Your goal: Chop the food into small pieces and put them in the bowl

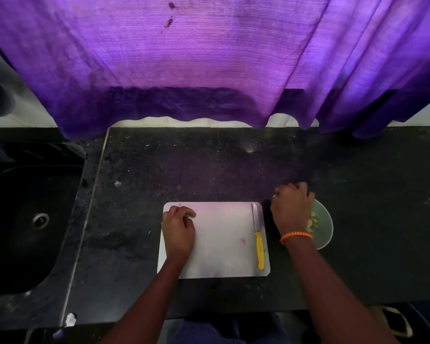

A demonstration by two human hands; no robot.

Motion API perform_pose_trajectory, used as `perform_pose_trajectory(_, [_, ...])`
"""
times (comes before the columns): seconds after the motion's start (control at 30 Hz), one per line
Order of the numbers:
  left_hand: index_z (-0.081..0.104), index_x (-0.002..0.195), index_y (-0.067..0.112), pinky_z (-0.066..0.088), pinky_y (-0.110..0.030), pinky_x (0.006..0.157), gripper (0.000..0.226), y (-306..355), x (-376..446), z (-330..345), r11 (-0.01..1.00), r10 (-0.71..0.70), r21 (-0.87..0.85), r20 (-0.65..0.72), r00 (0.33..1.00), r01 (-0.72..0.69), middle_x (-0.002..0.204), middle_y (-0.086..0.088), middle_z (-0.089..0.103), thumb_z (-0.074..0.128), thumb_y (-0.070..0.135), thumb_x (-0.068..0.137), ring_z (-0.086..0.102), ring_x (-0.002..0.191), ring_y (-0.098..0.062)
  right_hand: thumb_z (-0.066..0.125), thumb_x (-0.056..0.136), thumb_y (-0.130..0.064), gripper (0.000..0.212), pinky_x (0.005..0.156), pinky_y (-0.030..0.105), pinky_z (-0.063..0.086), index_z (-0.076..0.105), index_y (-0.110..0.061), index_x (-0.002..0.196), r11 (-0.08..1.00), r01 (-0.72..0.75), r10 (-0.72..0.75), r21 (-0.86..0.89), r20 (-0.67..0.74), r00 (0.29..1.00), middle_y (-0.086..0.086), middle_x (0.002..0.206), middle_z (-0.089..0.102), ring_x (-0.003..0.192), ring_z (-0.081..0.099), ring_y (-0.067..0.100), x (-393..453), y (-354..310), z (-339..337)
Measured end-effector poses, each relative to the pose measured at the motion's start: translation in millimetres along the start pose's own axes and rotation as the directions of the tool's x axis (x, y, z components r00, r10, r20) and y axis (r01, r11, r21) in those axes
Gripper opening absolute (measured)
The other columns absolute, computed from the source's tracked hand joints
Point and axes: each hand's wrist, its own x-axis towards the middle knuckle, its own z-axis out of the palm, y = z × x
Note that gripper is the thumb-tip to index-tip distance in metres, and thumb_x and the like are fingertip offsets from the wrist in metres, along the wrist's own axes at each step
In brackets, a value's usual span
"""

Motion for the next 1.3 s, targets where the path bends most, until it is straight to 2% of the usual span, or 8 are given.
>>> perform_pose_trajectory(0.2, [0.074, 0.087, 0.024, 0.031, -0.014, 0.090, 0.044, -2.5, 1.1, 1.5, 1.000, -0.006, 0.008, 0.009, 1.000, 0.006, 0.101, 0.009, 0.066, 0.057, -0.015, 0.079, 0.055, 0.109, -0.017, 0.060, 0.089, -0.020, 0.019, 0.104, 0.057, 0.036, 0.068, -0.026, 0.105, 0.963, 0.065, 0.004, -0.261, 0.253, 0.967, 0.000, 0.096, 0.071, 0.109, 0.059, 0.026, 16.9, -19.8, -1.1])
perform_pose_trajectory(0.33, [0.074, 0.087, 0.024, 0.035, -0.022, 0.090, 0.043, -0.7, 1.4, 0.6, 1.000, -0.010, 0.007, 0.011, 1.000, 0.010, 0.100, 0.011, 0.066, 0.057, -0.015, 0.078, 0.055, 0.104, -0.018, 0.066, 0.091, -0.043, 0.034, 0.110, 0.061, 0.029, 0.060, -0.027, 0.121, 0.938, 0.128, -0.017, -0.323, 0.326, 0.945, 0.000, 0.112, 0.068, 0.113, 0.063, 0.027, 21.5, -30.4, -5.7])
perform_pose_trajectory(0.83, [0.075, 0.087, 0.022, 0.042, -0.032, 0.091, 0.042, -1.9, 3.3, -1.5, 1.000, 0.014, -0.004, 0.013, 1.000, -0.014, 0.101, 0.009, 0.067, 0.058, -0.015, 0.078, 0.058, 0.105, -0.024, 0.055, 0.096, -0.051, 0.035, 0.108, 0.061, 0.027, 0.059, -0.030, 0.124, 0.873, 0.258, -0.098, -0.413, 0.371, 0.923, -0.002, 0.115, 0.068, 0.118, 0.056, 0.030, 15.2, -34.0, 2.5])
perform_pose_trajectory(0.9, [0.074, 0.087, 0.022, 0.039, -0.029, 0.091, 0.042, -3.1, 3.3, -1.8, 1.000, 0.027, 0.000, 0.018, 0.999, -0.027, 0.101, 0.008, 0.067, 0.059, -0.015, 0.078, 0.059, 0.106, -0.025, 0.061, 0.093, -0.046, 0.027, 0.104, 0.058, 0.031, 0.065, -0.029, 0.114, 0.910, 0.208, -0.092, -0.358, 0.315, 0.945, -0.002, 0.105, 0.070, 0.111, 0.058, 0.027, 14.1, -35.0, 0.9])
perform_pose_trajectory(1.0, [0.074, 0.088, 0.022, 0.041, -0.029, 0.091, 0.042, -2.8, 4.6, -2.0, 1.000, 0.018, -0.004, 0.038, 0.999, -0.018, 0.099, 0.008, 0.067, 0.058, -0.015, 0.077, 0.060, 0.106, -0.027, 0.067, 0.082, -0.033, 0.010, 0.090, 0.047, 0.035, 0.068, -0.023, 0.084, 0.990, 0.073, -0.063, -0.123, 0.084, 0.995, -0.001, 0.083, 0.067, 0.090, 0.057, 0.025, 3.7, -27.9, -7.1])
perform_pose_trajectory(1.13, [0.075, 0.088, 0.024, 0.040, -0.027, 0.092, 0.042, 2.3, 2.7, -4.0, 1.000, 0.005, 0.020, 0.046, 0.999, -0.006, 0.099, 0.010, 0.068, 0.058, -0.014, 0.080, 0.058, 0.106, -0.024, 0.059, 0.088, -0.023, 0.006, 0.084, 0.043, 0.036, 0.060, -0.020, 0.084, 0.959, -0.089, 0.148, 0.268, -0.209, 0.967, 0.000, 0.084, 0.060, 0.085, 0.053, 0.023, -31.4, 7.8, -15.3])
perform_pose_trajectory(1.2, [0.074, 0.088, 0.024, 0.038, -0.024, 0.092, 0.042, 5.3, 0.8, -5.1, 1.000, -0.002, 0.016, 0.038, 0.999, 0.001, 0.098, 0.012, 0.068, 0.058, -0.014, 0.081, 0.057, 0.107, -0.022, 0.055, 0.095, -0.017, 0.013, 0.082, 0.042, 0.042, 0.065, -0.012, 0.090, 0.906, -0.113, 0.210, 0.409, -0.201, 0.957, 0.007, 0.089, 0.064, 0.087, 0.057, 0.027, -50.4, 31.1, -8.9])
perform_pose_trajectory(1.3, [0.074, 0.088, 0.025, 0.045, -0.032, 0.089, 0.042, 13.3, -4.4, -7.7, 1.000, -0.015, 0.023, 0.027, 1.000, 0.014, 0.096, 0.015, 0.068, 0.059, -0.015, 0.082, 0.053, 0.099, -0.019, 0.060, 0.097, -0.015, 0.014, 0.082, 0.042, 0.052, 0.072, -0.008, 0.099, 0.908, -0.153, 0.198, 0.389, -0.078, 0.977, 0.011, 0.105, 0.066, 0.102, 0.057, 0.029, -68.8, 53.3, -1.2])
